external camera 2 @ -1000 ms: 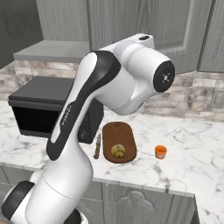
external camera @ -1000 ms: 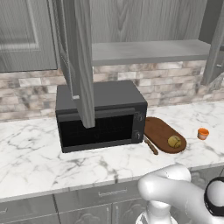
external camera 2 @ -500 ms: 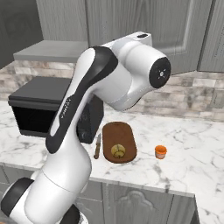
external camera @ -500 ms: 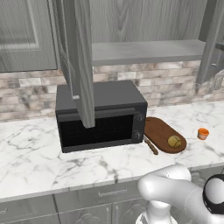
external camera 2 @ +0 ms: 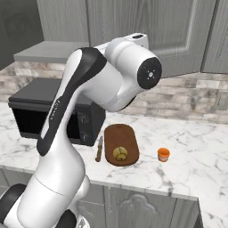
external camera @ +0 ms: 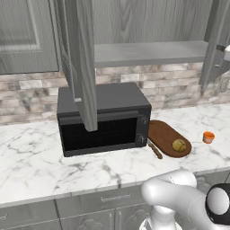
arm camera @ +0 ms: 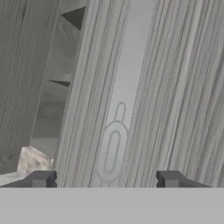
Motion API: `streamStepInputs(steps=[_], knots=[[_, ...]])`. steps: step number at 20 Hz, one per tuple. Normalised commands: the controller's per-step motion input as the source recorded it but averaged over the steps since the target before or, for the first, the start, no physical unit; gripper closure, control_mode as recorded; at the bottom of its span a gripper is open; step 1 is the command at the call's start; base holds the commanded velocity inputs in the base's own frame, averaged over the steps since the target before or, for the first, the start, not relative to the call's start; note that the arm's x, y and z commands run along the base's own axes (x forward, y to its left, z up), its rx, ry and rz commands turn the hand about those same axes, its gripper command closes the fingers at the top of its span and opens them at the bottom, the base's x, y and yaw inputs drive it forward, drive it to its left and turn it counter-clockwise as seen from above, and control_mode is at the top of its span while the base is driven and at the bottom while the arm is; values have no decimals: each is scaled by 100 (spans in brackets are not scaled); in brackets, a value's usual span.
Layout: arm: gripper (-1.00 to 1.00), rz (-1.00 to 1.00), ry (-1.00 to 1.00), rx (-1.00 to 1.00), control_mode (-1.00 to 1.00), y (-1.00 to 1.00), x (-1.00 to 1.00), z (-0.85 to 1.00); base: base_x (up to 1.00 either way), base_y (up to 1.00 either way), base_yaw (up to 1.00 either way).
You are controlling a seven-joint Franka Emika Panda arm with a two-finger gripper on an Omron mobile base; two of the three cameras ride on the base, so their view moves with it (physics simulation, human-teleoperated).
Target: Pick the bread, place it on the cutting board, pick the jam, place it on the counter, and close the cabinet.
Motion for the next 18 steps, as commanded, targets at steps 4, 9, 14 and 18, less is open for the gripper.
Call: streamStepInputs(steps=[4, 9, 14, 18], knots=[[-100, -9, 0, 0, -100, 18, 19, 0, 0, 0, 0], [-100, -7, 0, 3, -100, 2, 29, 0, 0, 0, 0], [-100, -6, 0, 3, -100, 0, 33, 0, 0, 0, 0], [-100, -6, 0, 2, -100, 0, 33, 0, 0, 0, 0]])
